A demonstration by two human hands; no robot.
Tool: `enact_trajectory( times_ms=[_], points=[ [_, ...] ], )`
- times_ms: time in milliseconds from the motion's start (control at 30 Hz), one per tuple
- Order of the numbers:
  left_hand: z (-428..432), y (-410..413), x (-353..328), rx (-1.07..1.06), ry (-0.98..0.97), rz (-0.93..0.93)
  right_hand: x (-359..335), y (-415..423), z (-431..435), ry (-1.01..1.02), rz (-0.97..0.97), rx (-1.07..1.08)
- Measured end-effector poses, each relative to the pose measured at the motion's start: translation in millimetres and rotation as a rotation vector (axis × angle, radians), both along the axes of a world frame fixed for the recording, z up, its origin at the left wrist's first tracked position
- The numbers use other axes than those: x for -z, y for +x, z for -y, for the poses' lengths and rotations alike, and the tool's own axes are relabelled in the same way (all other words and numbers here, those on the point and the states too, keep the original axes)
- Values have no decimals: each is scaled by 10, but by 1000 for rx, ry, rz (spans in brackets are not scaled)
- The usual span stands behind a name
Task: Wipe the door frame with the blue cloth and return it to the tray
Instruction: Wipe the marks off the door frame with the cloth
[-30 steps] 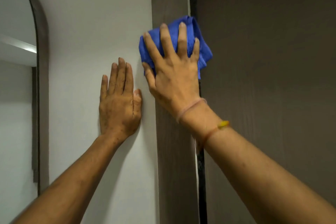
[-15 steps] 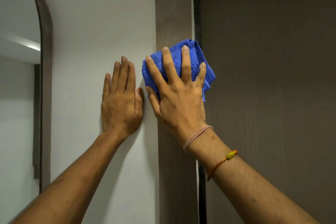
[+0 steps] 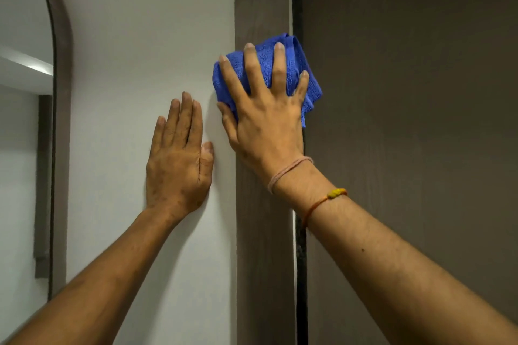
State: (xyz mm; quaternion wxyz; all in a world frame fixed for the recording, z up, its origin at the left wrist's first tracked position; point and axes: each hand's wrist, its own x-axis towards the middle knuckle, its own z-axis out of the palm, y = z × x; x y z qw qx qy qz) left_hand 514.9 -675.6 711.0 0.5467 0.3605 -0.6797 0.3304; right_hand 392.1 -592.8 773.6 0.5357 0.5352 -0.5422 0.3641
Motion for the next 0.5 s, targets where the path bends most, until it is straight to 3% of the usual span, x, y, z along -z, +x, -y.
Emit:
enact_trajectory(
  times_ms=[200, 367, 500],
  points=[
    [-20, 51, -5, 24, 67, 51, 548, 17, -17, -30, 24, 17],
    [-210, 70, 16, 163, 188, 46, 929, 21, -149, 24, 23, 13],
    [-620, -51, 153, 547, 283, -347, 1073, 10, -299, 23, 110, -175]
  ],
)
